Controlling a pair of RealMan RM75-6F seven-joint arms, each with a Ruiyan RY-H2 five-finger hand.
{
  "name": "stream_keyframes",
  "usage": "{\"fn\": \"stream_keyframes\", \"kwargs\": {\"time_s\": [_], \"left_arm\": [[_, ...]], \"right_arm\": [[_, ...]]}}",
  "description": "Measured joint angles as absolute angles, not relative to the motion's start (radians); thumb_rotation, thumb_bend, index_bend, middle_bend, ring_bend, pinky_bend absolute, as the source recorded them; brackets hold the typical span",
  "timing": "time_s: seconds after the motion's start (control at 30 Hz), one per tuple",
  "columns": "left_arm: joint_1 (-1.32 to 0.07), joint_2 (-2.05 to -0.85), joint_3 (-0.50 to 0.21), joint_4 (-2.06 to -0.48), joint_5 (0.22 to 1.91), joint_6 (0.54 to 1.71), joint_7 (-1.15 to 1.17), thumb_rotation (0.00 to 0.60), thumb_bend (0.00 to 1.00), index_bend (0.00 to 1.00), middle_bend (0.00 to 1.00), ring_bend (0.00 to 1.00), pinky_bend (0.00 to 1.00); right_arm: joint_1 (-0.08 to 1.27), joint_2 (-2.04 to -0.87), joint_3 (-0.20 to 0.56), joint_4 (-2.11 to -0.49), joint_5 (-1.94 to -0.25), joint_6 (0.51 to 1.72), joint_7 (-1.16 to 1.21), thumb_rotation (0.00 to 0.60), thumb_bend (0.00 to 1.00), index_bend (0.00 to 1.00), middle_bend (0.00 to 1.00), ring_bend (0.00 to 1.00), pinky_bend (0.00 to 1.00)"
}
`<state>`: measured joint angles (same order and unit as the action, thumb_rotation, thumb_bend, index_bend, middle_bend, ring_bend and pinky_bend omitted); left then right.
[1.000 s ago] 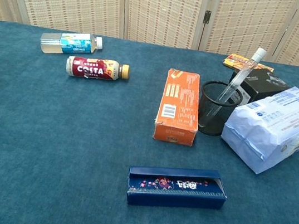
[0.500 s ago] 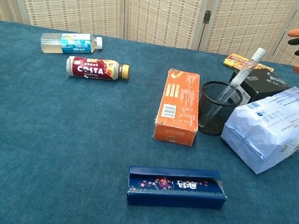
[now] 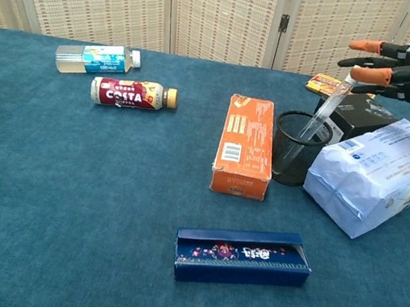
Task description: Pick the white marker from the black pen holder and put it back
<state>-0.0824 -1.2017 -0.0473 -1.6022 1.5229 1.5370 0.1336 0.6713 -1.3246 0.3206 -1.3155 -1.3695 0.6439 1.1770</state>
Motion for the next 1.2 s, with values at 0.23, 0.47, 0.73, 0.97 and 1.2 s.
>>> {"fn": "stream_keyframes", "kwargs": {"time_s": [0.23, 0.47, 0.73, 0.97, 1.2], "left_arm": [[-0.083, -1.204, -0.047, -1.597, 1.525, 1.537, 0.127, 0.6, 0.24, 0.1, 0.06, 0.06, 0.1], [-0.08, -1.205, -0.047, -1.589, 1.524, 1.54, 0.117, 0.6, 0.24, 0.1, 0.06, 0.06, 0.1], [-0.076, -1.207, -0.046, -1.582, 1.524, 1.545, 0.108, 0.6, 0.24, 0.1, 0.06, 0.06, 0.1], [-0.072, -1.206, -0.047, -1.573, 1.518, 1.547, 0.097, 0.6, 0.24, 0.1, 0.06, 0.06, 0.1], [-0.072, -1.21, -0.047, -1.56, 1.518, 1.545, 0.086, 0.6, 0.24, 0.1, 0.06, 0.06, 0.1]], "right_arm": [[0.691, -1.39, 0.292, -1.252, -1.467, 0.724, 1.324, 0.6, 0.33, 0.0, 0.19, 0.11, 0.14], [0.703, -1.388, 0.224, -1.281, -1.608, 0.865, 1.454, 0.6, 0.33, 0.0, 0.19, 0.11, 0.15], [0.737, -1.356, 0.151, -1.395, -1.688, 0.927, 1.449, 0.6, 0.33, 0.0, 0.19, 0.11, 0.15], [0.743, -1.338, 0.138, -1.419, -1.676, 0.951, 1.357, 0.6, 0.33, 0.0, 0.18, 0.11, 0.15], [0.732, -1.279, 0.138, -1.444, -1.639, 0.953, 1.124, 0.6, 0.33, 0.03, 0.17, 0.08, 0.15]]}}
